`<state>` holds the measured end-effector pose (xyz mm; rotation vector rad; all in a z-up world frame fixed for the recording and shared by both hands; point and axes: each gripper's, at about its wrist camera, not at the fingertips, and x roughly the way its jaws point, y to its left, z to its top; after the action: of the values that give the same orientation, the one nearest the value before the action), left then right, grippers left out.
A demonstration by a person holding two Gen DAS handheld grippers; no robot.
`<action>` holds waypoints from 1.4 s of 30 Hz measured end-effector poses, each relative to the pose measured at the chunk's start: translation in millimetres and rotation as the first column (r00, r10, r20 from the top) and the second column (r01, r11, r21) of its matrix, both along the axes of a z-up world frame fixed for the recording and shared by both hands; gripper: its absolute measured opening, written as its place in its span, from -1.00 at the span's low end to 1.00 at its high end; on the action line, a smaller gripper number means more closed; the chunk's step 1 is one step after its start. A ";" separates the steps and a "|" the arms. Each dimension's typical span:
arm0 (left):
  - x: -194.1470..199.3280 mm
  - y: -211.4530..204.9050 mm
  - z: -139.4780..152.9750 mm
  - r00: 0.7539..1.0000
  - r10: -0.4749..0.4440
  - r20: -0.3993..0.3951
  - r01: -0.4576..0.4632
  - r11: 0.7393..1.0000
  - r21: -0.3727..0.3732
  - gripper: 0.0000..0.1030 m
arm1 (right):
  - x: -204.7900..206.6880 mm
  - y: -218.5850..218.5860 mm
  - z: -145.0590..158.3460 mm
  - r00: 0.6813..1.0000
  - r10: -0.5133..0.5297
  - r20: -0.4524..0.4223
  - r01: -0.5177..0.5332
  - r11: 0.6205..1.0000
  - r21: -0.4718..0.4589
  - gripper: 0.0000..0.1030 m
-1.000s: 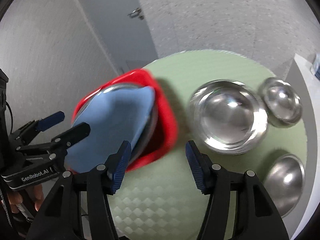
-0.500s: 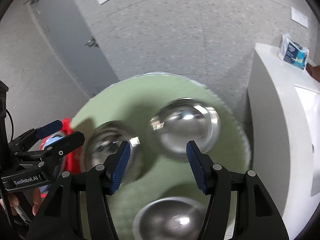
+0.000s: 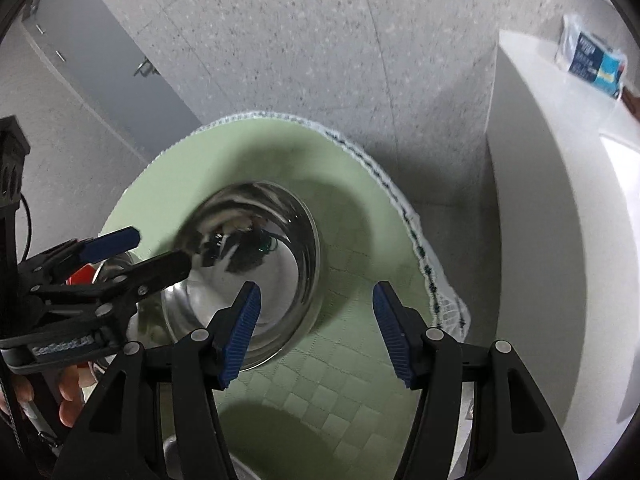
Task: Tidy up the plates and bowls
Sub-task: 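Move both grippers to a steel bowl and close on its rim, then carry the steel bowl onto another steel bowl and open both grippers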
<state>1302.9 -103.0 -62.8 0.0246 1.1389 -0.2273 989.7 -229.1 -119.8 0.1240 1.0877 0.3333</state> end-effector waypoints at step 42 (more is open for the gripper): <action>-154.5 93.6 35.5 0.990 0.101 0.098 -0.101 0.995 -0.007 -0.67 | -63.5 126.4 19.5 0.980 0.190 0.062 -0.190 0.982 -0.014 -0.52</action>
<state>1148.4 -9.4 -27.3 -0.0237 1.0386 -0.1361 926.2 -102.6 -100.3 0.0023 1.0406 0.5015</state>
